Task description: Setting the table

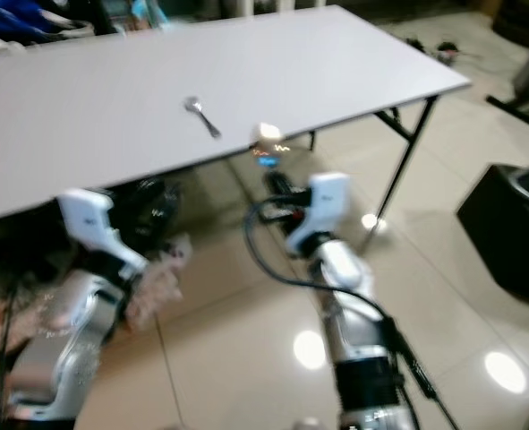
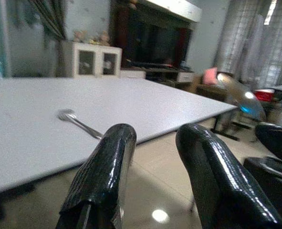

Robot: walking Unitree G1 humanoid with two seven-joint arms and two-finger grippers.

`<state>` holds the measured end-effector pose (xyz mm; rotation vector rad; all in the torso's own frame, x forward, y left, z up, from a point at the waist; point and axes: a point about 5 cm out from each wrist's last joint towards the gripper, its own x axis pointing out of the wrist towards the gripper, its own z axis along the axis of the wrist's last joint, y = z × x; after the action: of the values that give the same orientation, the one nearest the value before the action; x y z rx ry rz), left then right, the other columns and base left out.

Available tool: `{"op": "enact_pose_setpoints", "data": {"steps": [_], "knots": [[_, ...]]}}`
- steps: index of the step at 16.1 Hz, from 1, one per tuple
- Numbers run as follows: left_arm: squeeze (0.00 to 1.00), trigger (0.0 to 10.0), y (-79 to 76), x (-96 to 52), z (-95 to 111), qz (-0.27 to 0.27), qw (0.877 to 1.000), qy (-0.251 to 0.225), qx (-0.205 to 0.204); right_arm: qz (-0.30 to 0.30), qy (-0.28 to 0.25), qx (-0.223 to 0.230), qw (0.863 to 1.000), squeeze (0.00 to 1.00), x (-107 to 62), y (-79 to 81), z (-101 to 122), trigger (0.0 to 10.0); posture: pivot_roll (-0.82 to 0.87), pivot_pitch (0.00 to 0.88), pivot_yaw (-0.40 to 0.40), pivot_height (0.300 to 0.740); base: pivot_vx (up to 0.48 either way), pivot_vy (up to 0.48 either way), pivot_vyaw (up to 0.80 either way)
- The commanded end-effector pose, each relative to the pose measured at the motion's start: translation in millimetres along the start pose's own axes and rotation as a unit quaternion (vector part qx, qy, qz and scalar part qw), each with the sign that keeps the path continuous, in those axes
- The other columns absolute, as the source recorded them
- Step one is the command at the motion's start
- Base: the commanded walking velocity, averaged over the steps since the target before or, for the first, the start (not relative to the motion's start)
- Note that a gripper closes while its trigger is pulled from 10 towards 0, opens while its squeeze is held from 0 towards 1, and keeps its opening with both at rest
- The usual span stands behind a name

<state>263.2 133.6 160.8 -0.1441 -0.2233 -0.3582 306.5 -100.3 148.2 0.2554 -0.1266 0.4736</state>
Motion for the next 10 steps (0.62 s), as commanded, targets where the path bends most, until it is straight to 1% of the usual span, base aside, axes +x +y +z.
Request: {"op": "enact_pose_setpoints", "data": {"steps": [1,6,10], "knots": [[0.0,10.0,-8.0,3.8,1.5,-0.014,1.0,-0.003,-0.005,-0.019,-0.015,-0.007,1.0,0.0,-2.4,-10.9,11.1,10.0,-0.16,0.096,0.03,0.74,0.48,0.0,0.0],[0.0,10.0,-8.0,6.6,9.6,-0.014,1.0,-0.018,-0.002,0.004,-0.034,-0.002,0.999,0.0,4.6,-7.3,23.8,10.0,-0.15,0.094,0.026,0.74,0.48,0.0,0.0],[0.0,10.0,-8.4,10.3,12.7,-0.013,1.0,-0.025,-0.002,0.018,-0.04,-0.012,0.999,0.0,8.3,-6.1,31.1,10.0,-0.15,0.086,0.023,0.74,0.48,0.0,0.0]]}}
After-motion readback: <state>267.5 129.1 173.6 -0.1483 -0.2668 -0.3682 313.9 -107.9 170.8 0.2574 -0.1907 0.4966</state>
